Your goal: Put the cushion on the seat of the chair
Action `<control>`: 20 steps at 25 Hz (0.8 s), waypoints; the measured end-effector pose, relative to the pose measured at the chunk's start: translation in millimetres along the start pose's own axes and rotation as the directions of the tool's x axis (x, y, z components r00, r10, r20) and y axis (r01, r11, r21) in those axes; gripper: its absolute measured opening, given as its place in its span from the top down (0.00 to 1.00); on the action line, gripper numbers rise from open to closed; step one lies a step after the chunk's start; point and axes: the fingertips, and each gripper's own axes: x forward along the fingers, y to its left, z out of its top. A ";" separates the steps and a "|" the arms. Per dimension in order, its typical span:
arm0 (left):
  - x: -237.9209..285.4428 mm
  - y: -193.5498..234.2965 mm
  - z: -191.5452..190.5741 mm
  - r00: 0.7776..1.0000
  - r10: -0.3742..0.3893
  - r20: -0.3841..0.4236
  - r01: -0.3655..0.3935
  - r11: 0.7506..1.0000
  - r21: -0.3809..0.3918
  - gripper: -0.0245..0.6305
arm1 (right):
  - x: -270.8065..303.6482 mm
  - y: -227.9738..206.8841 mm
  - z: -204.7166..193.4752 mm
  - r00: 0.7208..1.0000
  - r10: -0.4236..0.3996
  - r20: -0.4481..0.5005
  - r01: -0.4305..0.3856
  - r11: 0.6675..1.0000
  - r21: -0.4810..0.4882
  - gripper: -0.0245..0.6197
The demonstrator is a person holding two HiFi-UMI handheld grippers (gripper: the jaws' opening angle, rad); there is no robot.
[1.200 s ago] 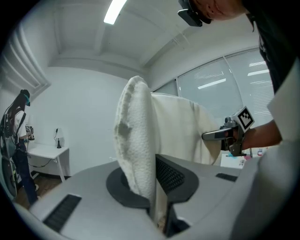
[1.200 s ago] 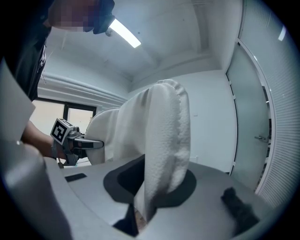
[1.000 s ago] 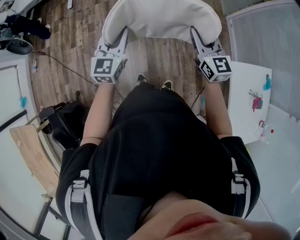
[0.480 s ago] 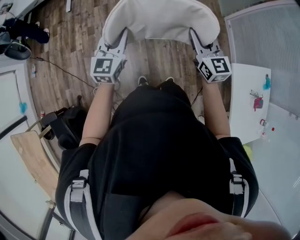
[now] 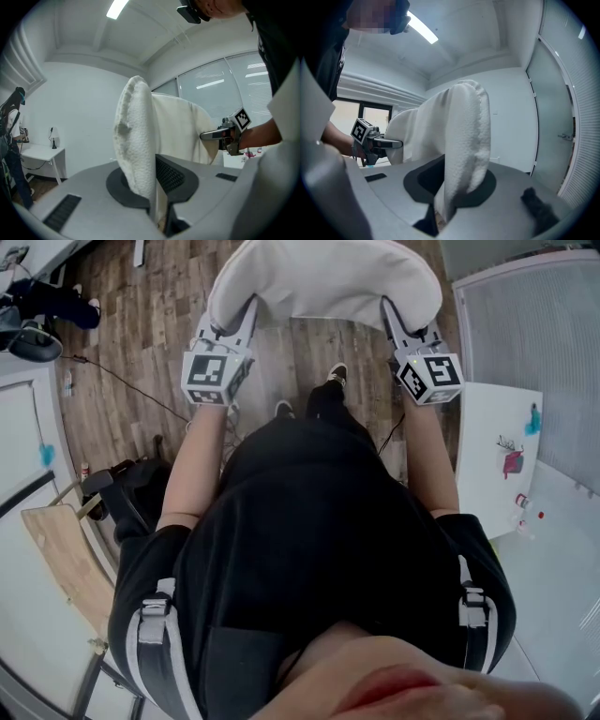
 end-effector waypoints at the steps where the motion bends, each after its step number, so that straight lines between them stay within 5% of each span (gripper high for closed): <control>1: 8.0 -0.1 0.7 1.000 0.003 -0.003 -0.003 1.000 0.001 0.88 | 3.7 -7.7 -0.7 1.000 0.005 0.000 -0.005 1.000 0.002 0.87; 20: 178.1 -7.0 5.9 0.994 0.064 -0.086 -0.065 0.998 -0.006 0.88 | 82.5 -175.6 -17.0 0.995 0.091 -0.048 -0.089 0.995 0.038 0.87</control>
